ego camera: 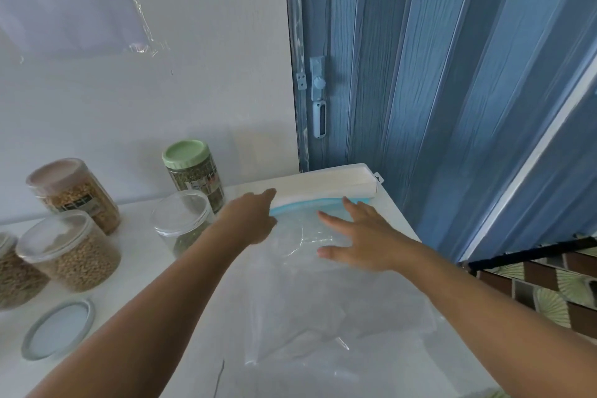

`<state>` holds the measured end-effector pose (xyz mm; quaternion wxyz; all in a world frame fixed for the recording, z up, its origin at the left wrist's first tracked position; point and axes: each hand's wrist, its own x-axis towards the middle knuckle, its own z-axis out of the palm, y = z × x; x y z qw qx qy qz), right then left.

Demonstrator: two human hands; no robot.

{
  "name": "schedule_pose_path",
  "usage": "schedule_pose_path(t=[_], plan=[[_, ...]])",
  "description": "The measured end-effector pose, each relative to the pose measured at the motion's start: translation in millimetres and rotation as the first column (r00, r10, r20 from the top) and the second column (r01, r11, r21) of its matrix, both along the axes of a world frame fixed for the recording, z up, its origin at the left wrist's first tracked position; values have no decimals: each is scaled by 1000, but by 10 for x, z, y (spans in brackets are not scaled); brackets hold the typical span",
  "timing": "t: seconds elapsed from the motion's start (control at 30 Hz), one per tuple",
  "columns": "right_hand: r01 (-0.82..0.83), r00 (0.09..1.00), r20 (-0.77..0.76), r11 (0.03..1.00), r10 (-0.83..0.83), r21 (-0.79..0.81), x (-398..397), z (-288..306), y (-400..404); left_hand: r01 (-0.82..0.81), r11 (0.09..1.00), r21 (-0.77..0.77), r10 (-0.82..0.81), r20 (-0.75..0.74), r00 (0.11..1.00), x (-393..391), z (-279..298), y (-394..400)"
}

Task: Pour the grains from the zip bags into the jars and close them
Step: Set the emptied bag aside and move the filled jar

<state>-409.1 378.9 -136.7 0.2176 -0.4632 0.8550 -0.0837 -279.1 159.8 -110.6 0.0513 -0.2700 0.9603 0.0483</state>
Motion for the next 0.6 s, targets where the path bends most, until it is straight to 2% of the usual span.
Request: schedule_pose_path(t=[0.07, 0.17, 0.27, 0.4, 0.6], plan=[[-41, 999, 12, 997, 40, 73, 16, -71, -50, 23, 996, -88, -29, -62, 998, -156, -45, -21], [-68, 998, 6, 988, 68, 139, -2, -199, -92, 29, 996, -86, -36, -76, 996, -332, -168, -80], [-73, 997, 19, 983, 71, 171, -29, -331, -90, -6, 1000, 1, 6, -102, 995, -403, -311, -171], [-86, 996, 45, 977, 78, 196, -54, -468, -95, -43, 984, 170, 87, -260, 962, -435, -374, -282], [-76, 997, 41, 979, 70, 187, -115, -451, -134, 28, 976, 217, 69, -426, 902, -450, -220, -332]])
